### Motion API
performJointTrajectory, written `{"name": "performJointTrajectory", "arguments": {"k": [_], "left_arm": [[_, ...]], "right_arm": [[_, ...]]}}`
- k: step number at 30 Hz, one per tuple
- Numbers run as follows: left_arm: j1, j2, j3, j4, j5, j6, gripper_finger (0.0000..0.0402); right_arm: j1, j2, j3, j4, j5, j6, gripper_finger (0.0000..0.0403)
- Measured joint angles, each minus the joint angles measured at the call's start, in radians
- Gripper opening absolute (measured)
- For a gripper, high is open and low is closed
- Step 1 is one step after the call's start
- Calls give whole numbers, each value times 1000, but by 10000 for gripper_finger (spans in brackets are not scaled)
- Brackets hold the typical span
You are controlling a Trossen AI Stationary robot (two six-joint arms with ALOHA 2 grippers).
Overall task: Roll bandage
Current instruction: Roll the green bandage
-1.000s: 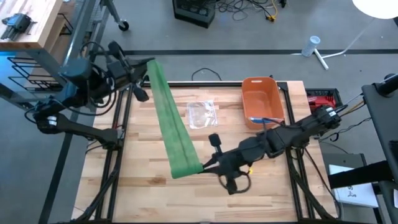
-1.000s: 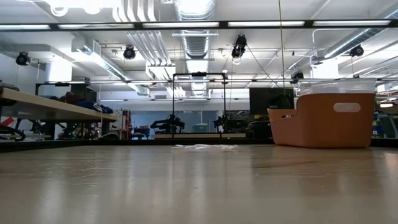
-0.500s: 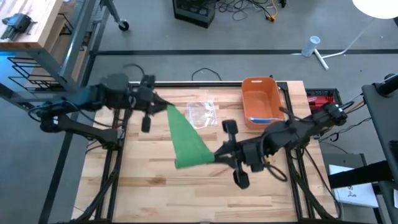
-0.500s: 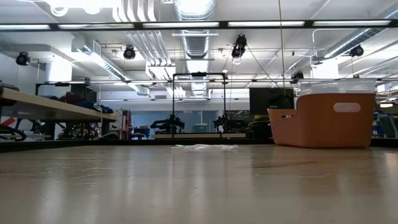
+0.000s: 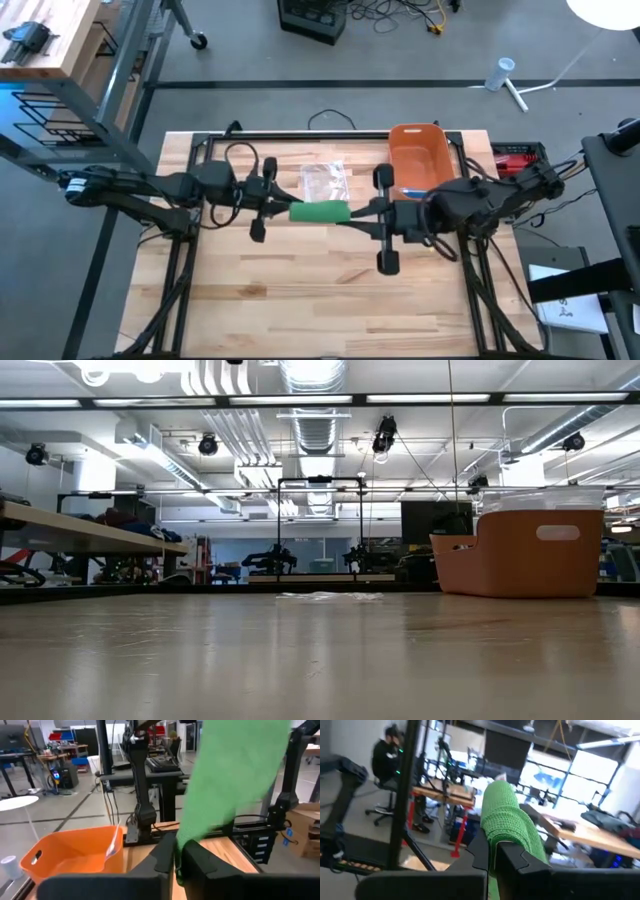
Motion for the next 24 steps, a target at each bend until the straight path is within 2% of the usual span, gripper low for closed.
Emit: {"name": "performJointTrajectory", "arguments": {"k": [6, 9, 13, 16, 20, 24], "left_arm": [[-1, -15, 26, -54, 0, 42, 71], [-1, -32, 61, -189, -15, 90, 108], [-2, -57, 126, -416, -100, 111, 164], [-2, -83, 174, -495, -100, 115, 205], [-3, -109, 207, -465, -43, 83, 251], [-3, -94, 189, -266, 32, 38, 287]], "right_arm": [[-6, 13, 0, -53, 76, 5, 3], [-7, 15, 0, -75, 92, 11, 3], [-7, 3, 0, -85, 92, 20, 3], [-8, -10, 0, -110, 93, 30, 3], [-19, -13, 0, -136, 94, 30, 3], [-41, 0, 0, -142, 92, 30, 3]]}}
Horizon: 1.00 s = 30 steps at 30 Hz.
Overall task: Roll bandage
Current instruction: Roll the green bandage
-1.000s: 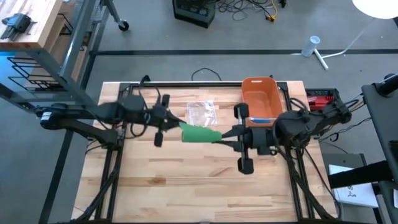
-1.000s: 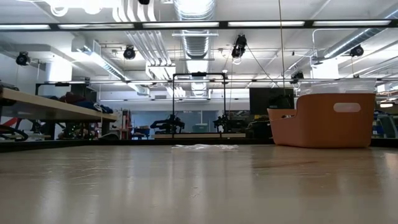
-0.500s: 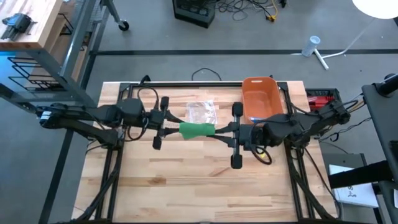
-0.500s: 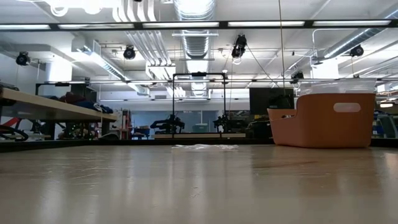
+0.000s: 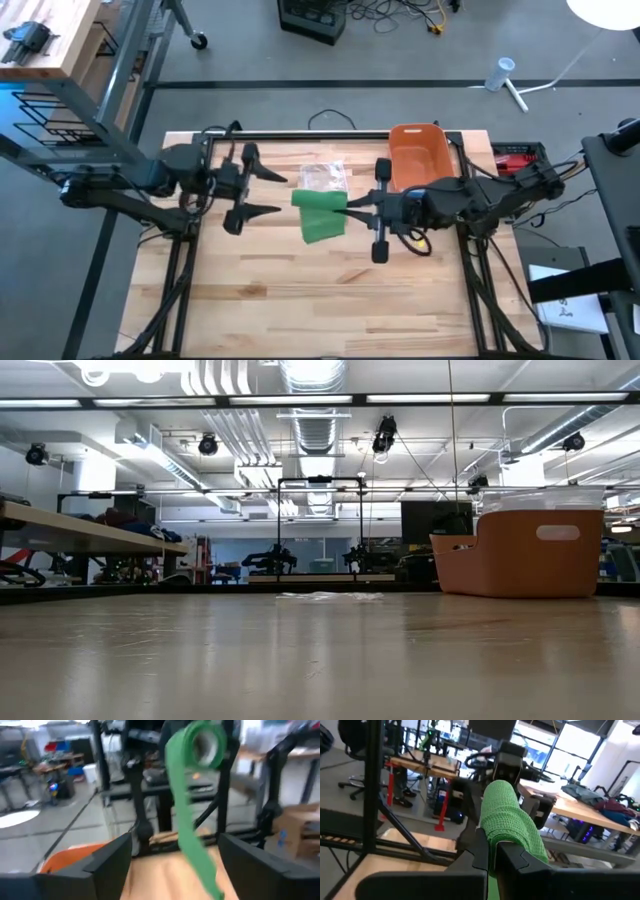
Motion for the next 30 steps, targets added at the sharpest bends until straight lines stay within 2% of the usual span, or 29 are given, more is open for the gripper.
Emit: {"name": "performJointTrajectory", "arguments": {"k": [3, 8, 17, 22, 26, 30], "left_arm": [[0, 42, -13, 101, 22, -15, 304], [0, 94, -16, 151, 16, -19, 311], [1, 189, -16, 282, 0, -21, 291], [1, 241, -16, 344, -28, 23, 275], [1, 279, -16, 408, -32, 36, 233], [0, 299, -16, 453, -36, 42, 137]], "right_arm": [[-15, 19, 0, -10, -2, 0, 3], [-18, 27, 0, -25, -8, 24, 3], [-18, 26, 0, -28, -20, 26, 3], [-18, 27, 0, -23, -69, 39, 3], [-18, 27, 0, -25, -70, 43, 3], [-18, 27, 0, -34, -70, 55, 3]]}}
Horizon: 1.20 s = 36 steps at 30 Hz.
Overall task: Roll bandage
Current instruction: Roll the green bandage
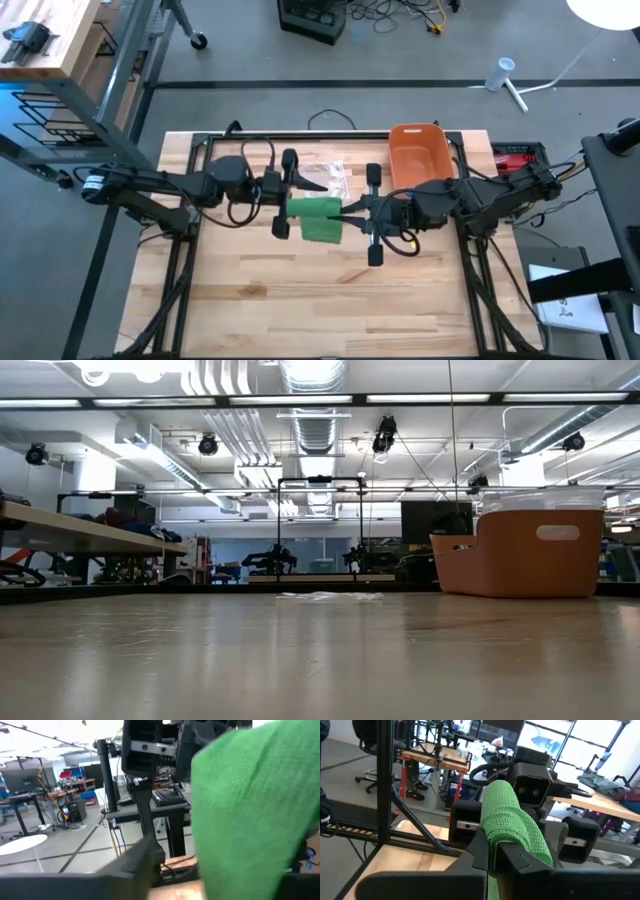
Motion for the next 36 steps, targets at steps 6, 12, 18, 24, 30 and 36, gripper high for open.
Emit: {"name": "performJointTrajectory", "arguments": {"k": [6, 12, 18, 24, 30, 36], "left_arm": [[0, -13, 0, -2, -90, 33, 15], [6, -86, 0, 14, -278, 209, 3], [34, -141, 56, -6, -304, 299, 1], [34, -130, 215, -183, -280, 362, 0], [34, -97, 311, -347, -276, 368, 0], [34, -129, 280, -454, -275, 330, 0]], "right_arm": [[13, -2, 0, -17, -12, -3, 3], [16, -1, 0, -85, -117, 27, 3], [16, 18, 0, -109, -149, 52, 3], [14, 60, 0, -119, -155, 61, 3], [16, 78, 0, -86, -223, 26, 3], [27, 58, 0, -45, -227, -40, 3]]}}
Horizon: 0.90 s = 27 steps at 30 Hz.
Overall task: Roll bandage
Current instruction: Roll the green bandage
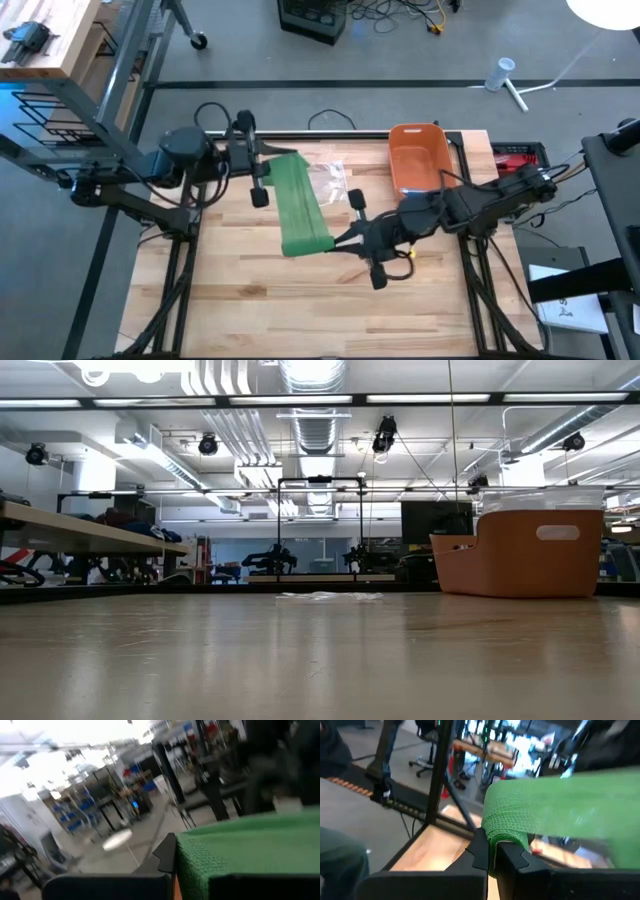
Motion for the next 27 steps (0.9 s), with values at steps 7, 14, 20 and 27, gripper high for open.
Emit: {"name": "performJointTrajectory", "arguments": {"k": [7, 14, 20, 27], "left_arm": [[-5, -20, -135, -18, 90, -151, 9], [-43, -6, -277, 131, 130, -176, 42], [-87, -14, -283, 169, 135, -174, 114], [-107, -52, -264, 167, 145, -207, 213]], "right_arm": [[-5, -33, 0, 99, 48, -97, 3], [-36, -35, -1, 167, 54, -105, 3], [-47, -35, -1, 195, 122, -69, 3], [-47, -46, -1, 192, 148, -56, 3]]}}
